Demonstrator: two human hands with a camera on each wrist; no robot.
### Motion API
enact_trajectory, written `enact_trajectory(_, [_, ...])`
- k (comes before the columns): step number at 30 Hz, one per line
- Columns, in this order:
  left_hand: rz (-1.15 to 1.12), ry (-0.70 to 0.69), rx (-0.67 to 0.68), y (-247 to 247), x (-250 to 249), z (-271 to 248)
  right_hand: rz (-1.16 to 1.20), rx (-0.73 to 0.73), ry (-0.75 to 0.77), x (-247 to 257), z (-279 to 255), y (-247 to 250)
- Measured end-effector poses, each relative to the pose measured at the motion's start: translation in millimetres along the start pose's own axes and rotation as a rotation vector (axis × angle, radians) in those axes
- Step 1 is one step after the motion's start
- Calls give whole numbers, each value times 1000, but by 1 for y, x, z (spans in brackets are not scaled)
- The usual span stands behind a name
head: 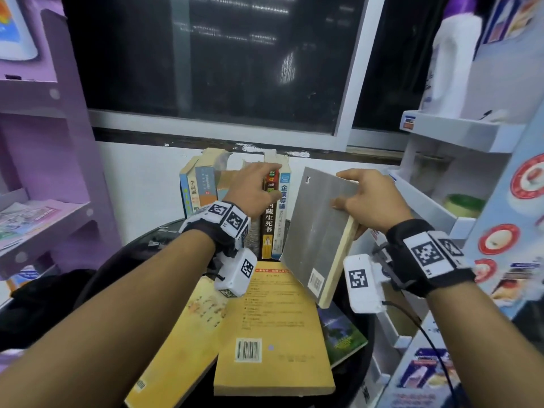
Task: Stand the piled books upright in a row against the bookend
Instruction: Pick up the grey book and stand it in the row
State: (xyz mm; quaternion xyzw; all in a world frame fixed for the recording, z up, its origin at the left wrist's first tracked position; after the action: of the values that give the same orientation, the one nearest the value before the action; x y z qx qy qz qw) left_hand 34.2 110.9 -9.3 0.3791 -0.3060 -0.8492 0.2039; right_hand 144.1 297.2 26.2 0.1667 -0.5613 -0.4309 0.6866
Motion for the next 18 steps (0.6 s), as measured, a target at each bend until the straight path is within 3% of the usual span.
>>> enact_trajectory(9, [103,-15,62,-10,0,37,-171,-147,25,2,33,-17])
enact_trajectory(14, [102,-54,90,-23,13,55,-203,-179,22,-4,51,-36])
enact_trajectory(18, [224,-97,107,-34,27,65,-195,-193,12,-9,65,-58])
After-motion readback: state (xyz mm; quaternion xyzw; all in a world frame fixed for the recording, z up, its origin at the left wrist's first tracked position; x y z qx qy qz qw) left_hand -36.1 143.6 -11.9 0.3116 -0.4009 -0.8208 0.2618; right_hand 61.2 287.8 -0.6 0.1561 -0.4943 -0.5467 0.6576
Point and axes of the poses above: each hand's wrist, its own z-axis towards the middle knuckle, its own y-axis out of the back of the hand, x = y × z, the point moved 1 cm from there along z, towards the middle knuckle, and after that the axes turned 1 degree about -z, right-handed, at the moved point
